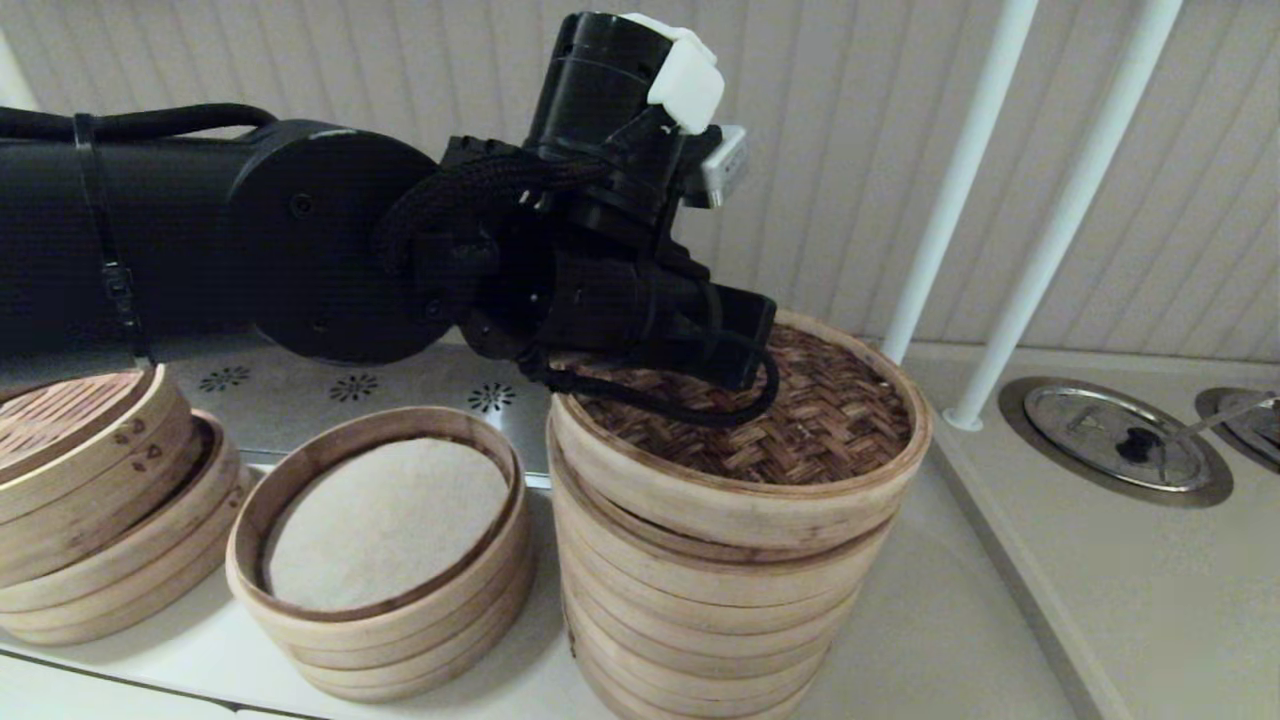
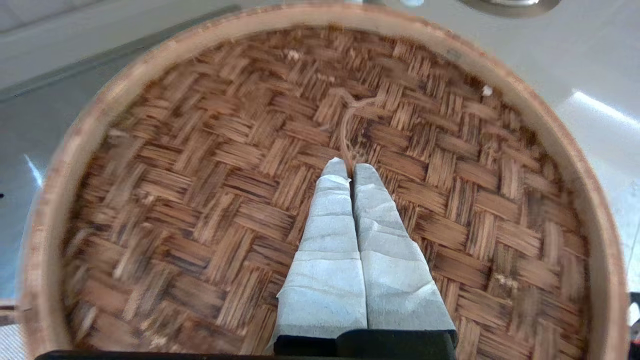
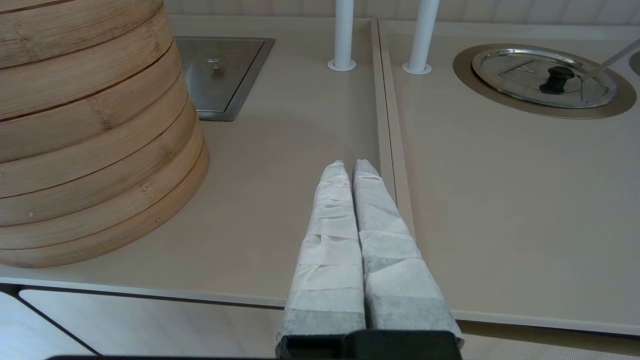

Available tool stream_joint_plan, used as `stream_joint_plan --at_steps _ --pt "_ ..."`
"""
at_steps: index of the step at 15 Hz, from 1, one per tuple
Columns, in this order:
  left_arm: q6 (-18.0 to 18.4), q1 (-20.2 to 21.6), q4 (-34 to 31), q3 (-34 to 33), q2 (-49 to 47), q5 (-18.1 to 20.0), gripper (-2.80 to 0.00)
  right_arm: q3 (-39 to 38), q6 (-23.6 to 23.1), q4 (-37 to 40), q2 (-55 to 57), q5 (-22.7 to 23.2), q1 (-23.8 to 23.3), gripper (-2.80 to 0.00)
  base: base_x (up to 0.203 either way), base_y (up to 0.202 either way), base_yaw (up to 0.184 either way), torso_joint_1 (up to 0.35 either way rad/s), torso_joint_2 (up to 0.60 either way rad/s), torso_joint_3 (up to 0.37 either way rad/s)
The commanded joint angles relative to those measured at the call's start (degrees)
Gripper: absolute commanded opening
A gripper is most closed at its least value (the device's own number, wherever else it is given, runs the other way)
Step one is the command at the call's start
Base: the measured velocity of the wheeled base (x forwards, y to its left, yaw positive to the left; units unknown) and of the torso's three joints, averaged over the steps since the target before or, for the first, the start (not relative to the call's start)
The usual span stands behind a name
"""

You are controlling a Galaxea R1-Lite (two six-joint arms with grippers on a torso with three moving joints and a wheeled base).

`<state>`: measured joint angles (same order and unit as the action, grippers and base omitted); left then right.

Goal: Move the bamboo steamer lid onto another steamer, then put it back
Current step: Put the steamer

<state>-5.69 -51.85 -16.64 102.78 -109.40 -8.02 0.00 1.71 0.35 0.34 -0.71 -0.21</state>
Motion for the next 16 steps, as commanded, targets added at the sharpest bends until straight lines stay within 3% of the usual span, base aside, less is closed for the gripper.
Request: stream_joint_plan --at_steps 1,10,12,13,16 --pt "-0.02 0.06 -0.2 -0.28 1.19 -0.06 -2.8 -0.09 -0.02 0.0 0.01 0.0 0.03 -2.8 0.0 0.0 0.0 0.0 0.0 0.0" --pt "-0.02 0.0 -0.5 0.26 0.02 -0.21 -2.8 -0.09 0.05 0.0 0.01 0.0 -0.04 -2.8 0.0 0.0 0.0 0.0 0.0 0.0" --pt "0.06 -0.01 -0.54 0.99 -0.52 -2.9 -2.8 -0.09 0.05 0.0 0.01 0.0 -0.06 -2.8 0.0 0.0 0.0 0.0 0.0 0.0" --pt "0.15 -0.01 -0.49 1.1 -0.64 -3.49 0.0 -0.09 0.04 0.0 0.01 0.0 -0.04 -2.8 0.0 0.0 0.0 0.0 0.0 0.0" --pt "0.88 -0.01 -0.41 1.37 -0.84 -3.53 0.0 -0.09 0.0 0.0 0.01 0.0 -0.05 -2.8 0.0 0.0 0.0 0.0 0.0 0.0"
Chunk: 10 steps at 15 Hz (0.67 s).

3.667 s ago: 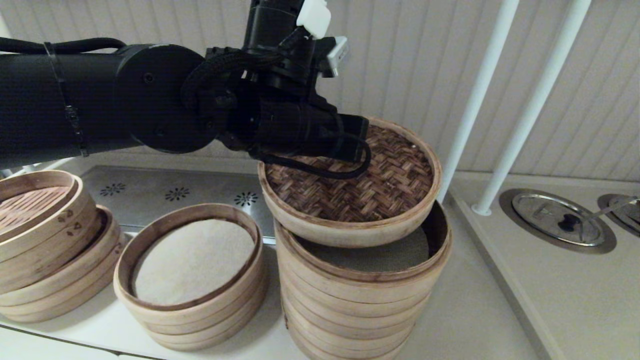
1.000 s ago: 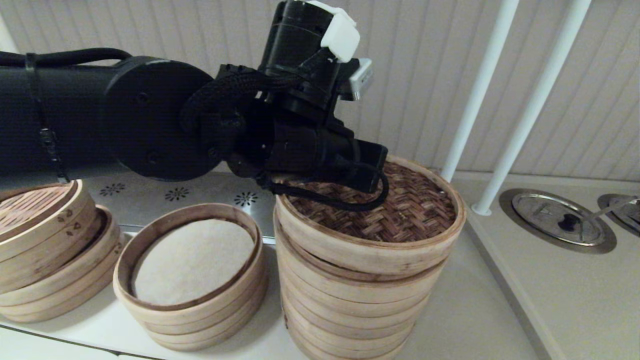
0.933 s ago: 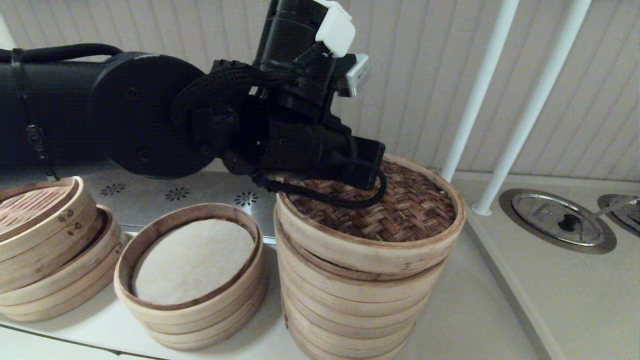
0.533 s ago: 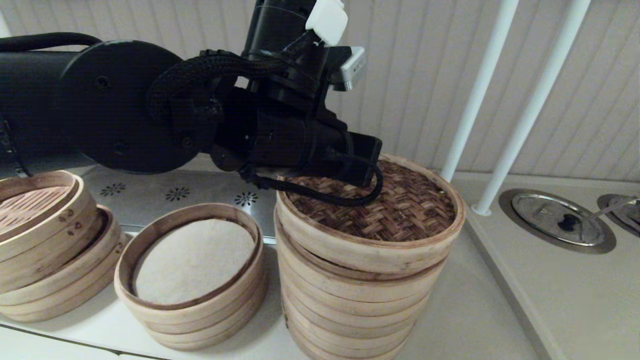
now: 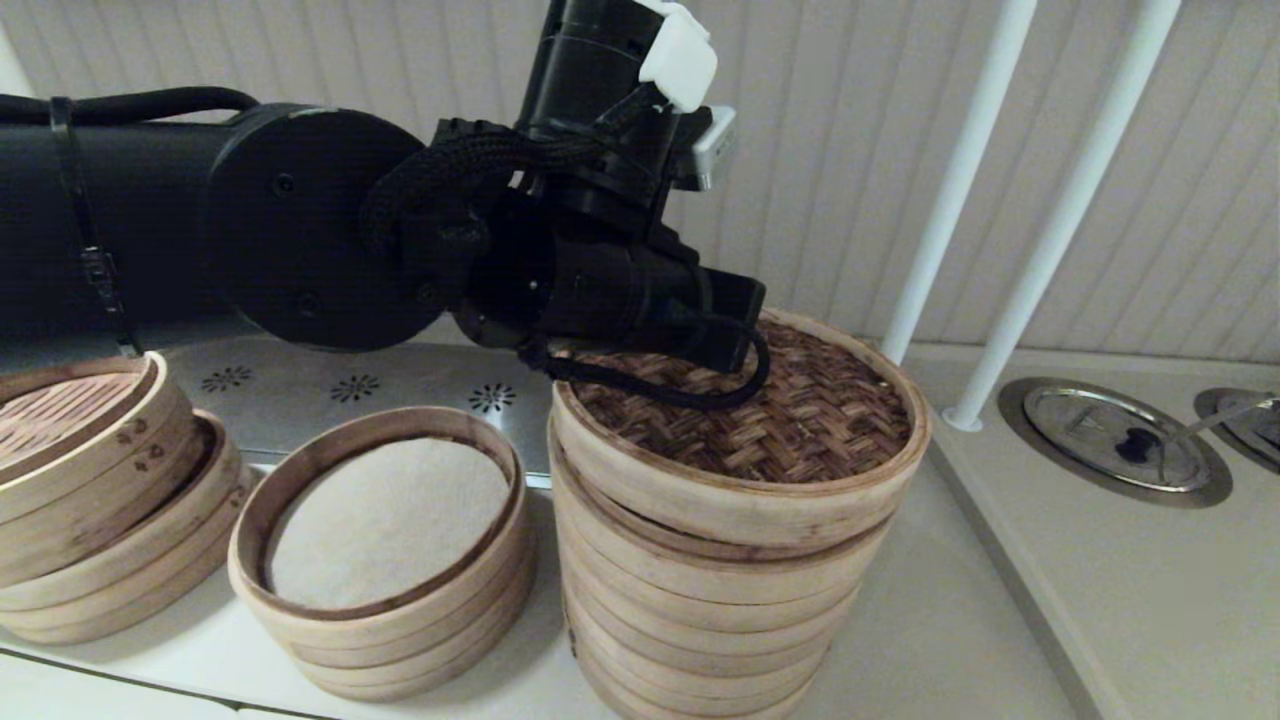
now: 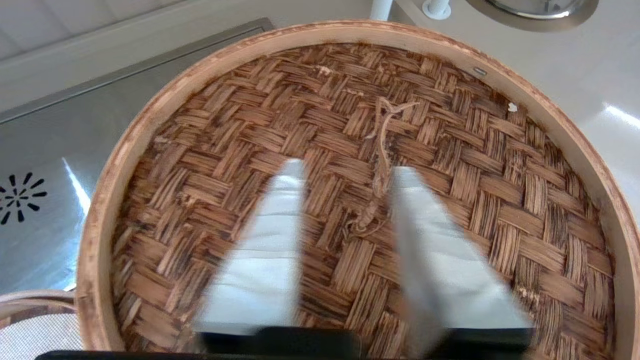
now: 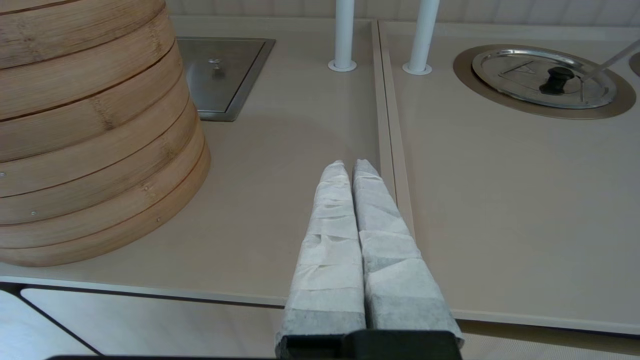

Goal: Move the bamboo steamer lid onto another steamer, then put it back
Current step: Put the steamer

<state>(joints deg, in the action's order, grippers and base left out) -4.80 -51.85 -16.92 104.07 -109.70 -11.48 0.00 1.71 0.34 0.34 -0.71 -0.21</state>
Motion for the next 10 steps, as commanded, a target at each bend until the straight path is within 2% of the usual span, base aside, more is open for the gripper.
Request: stream_joint_plan --at_steps 1,8,9,10 --pt "0.05 -0.01 -0.06 0.34 -1.14 -0.11 0.0 -0.09 0.05 0.01 0.01 0.0 -0.06 -2.8 0.0 0.0 0.0 0.0 0.0 0.0" --pt "1.63 -0.01 0.31 2.63 -5.43 -0.21 0.0 -0.09 0.02 0.01 0.01 0.0 0.03 -2.8 0.0 0.0 0.0 0.0 0.0 0.0" --pt "1.63 -0.01 0.22 2.63 -5.43 -0.21 -2.8 -0.09 -0.04 0.01 0.01 0.0 0.03 -2.8 0.0 0.0 0.0 0.0 0.0 0.0" --pt "1.53 -0.01 0.29 2.82 -5.25 -0.11 -2.8 -0.09 -0.03 0.01 0.01 0.0 -0.06 -2.8 0.0 0.0 0.0 0.0 0.0 0.0"
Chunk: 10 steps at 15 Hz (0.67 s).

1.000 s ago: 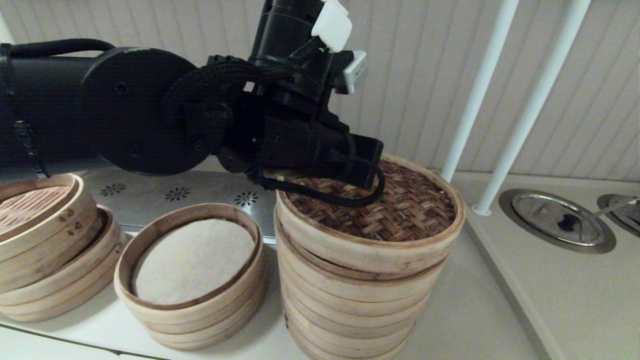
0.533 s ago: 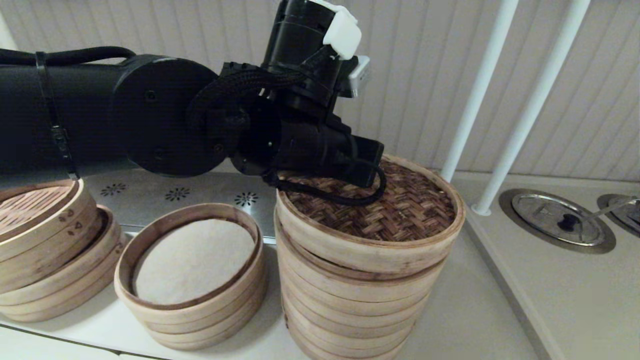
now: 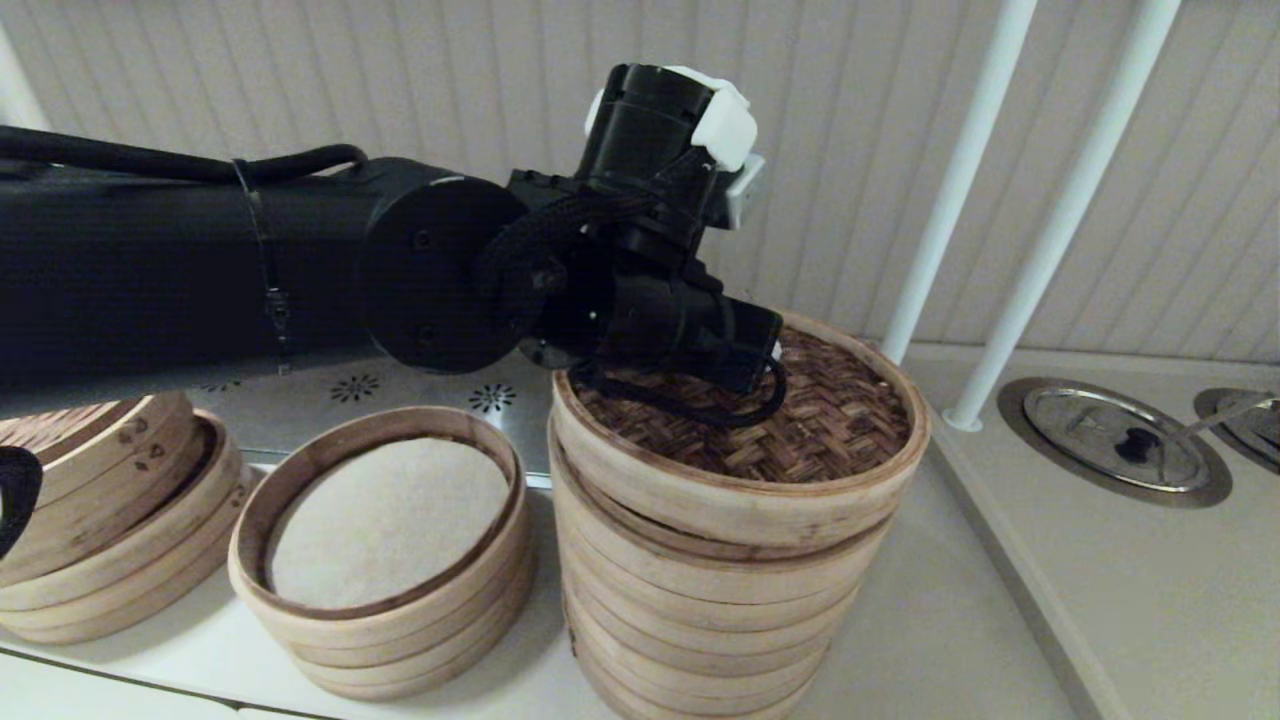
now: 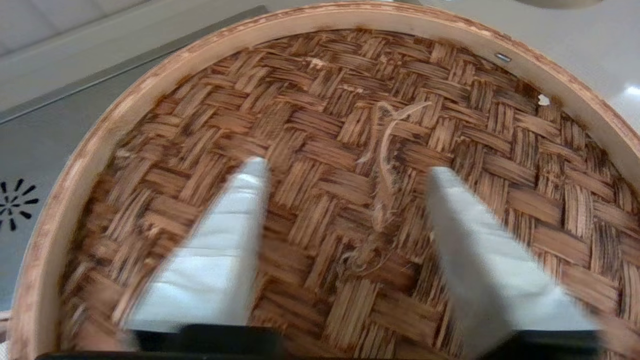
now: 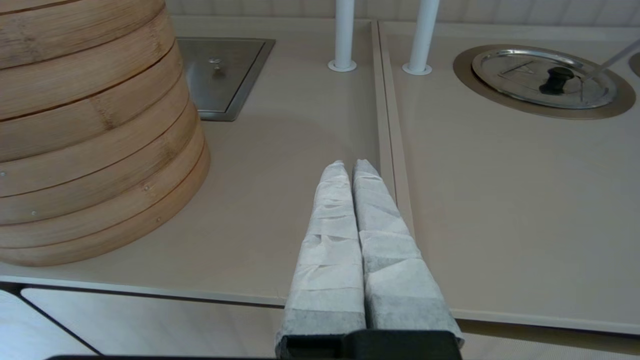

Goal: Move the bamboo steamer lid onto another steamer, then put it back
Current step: Put the steamer

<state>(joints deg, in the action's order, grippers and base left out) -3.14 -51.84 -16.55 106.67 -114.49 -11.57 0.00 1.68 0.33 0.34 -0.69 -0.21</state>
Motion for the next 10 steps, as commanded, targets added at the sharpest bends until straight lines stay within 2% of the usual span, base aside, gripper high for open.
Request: stream_joint_plan --at_steps 1,10 --pt "-0.25 -0.01 -0.31 1.0 -0.06 0.05 -2.8 -0.09 -0.01 0.02 0.01 -0.01 0.03 -2.8 0.0 0.0 0.0 0.0 0.0 0.0" --pt "-0.64 -0.01 -0.06 -1.64 1.8 -0.12 -2.8 -0.09 0.08 0.02 0.01 -0.01 -0.04 -2.8 0.0 0.0 0.0 0.0 0.0 0.0"
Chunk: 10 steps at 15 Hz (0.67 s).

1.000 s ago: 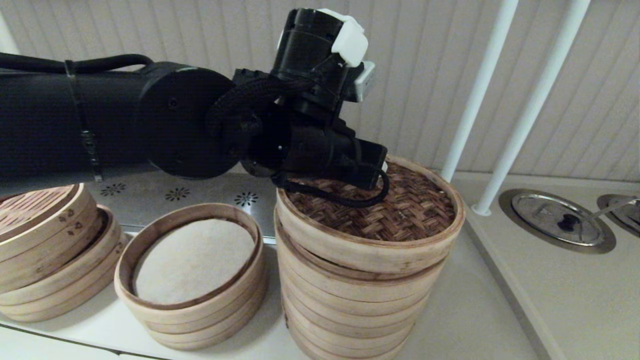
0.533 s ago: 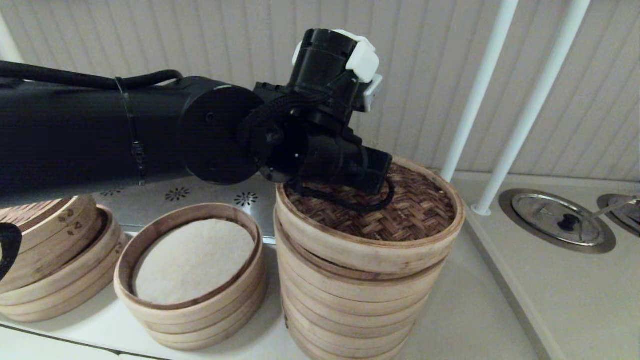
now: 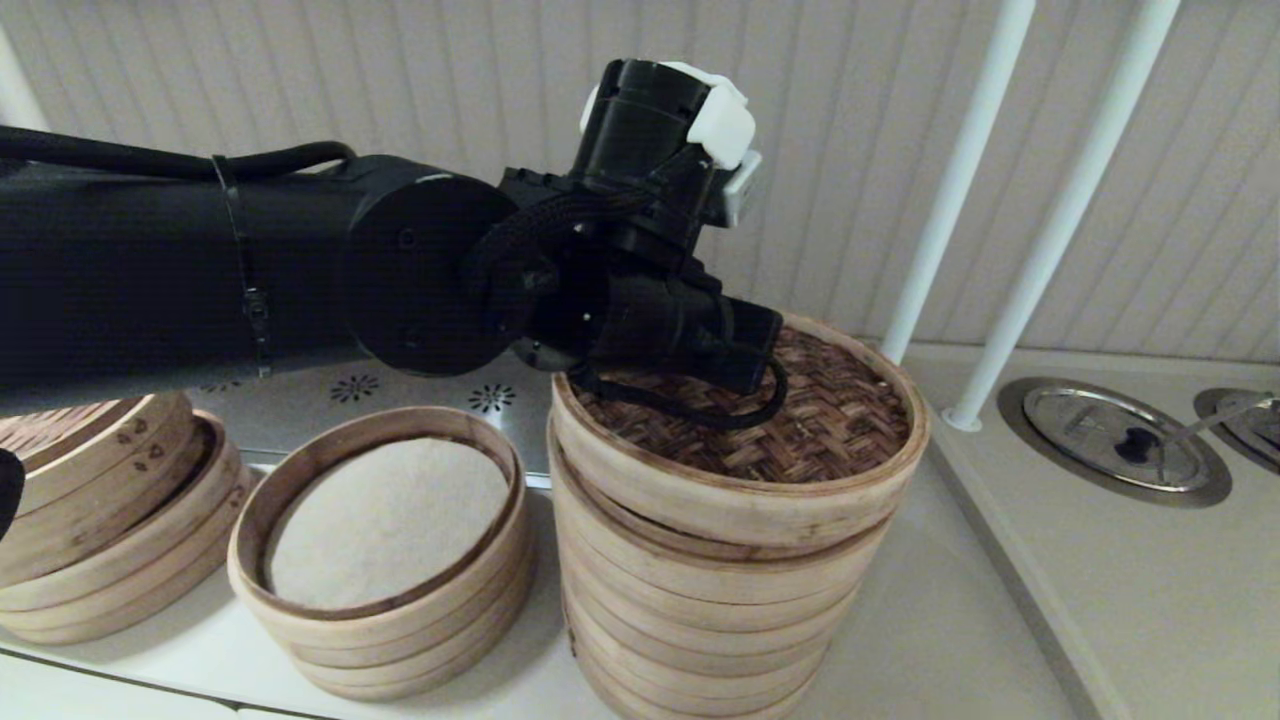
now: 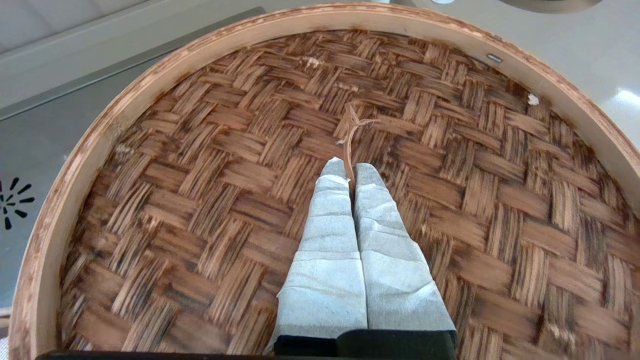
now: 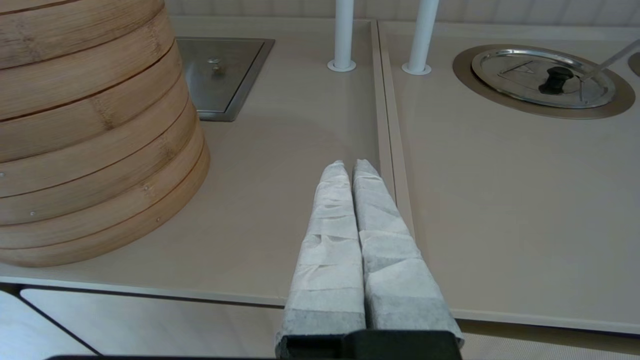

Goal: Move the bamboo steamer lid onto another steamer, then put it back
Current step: Put the steamer

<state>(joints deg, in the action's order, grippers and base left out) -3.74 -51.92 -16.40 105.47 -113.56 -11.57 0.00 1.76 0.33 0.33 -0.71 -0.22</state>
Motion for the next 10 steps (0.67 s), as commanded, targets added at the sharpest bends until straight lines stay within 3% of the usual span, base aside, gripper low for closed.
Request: stream_joint_plan --at_steps 1,10 --pt "-0.04 0.06 -0.21 -0.44 0.97 -0.12 -2.8 -0.09 0.0 0.02 0.02 0.0 0.04 -2.8 0.0 0.0 0.0 0.0 0.0 0.0" --pt "0.3 -0.38 -0.65 -1.02 2.99 -0.12 -2.8 -0.09 0.0 0.02 0.02 0.0 -0.04 -2.8 0.0 0.0 0.0 0.0 0.0 0.0"
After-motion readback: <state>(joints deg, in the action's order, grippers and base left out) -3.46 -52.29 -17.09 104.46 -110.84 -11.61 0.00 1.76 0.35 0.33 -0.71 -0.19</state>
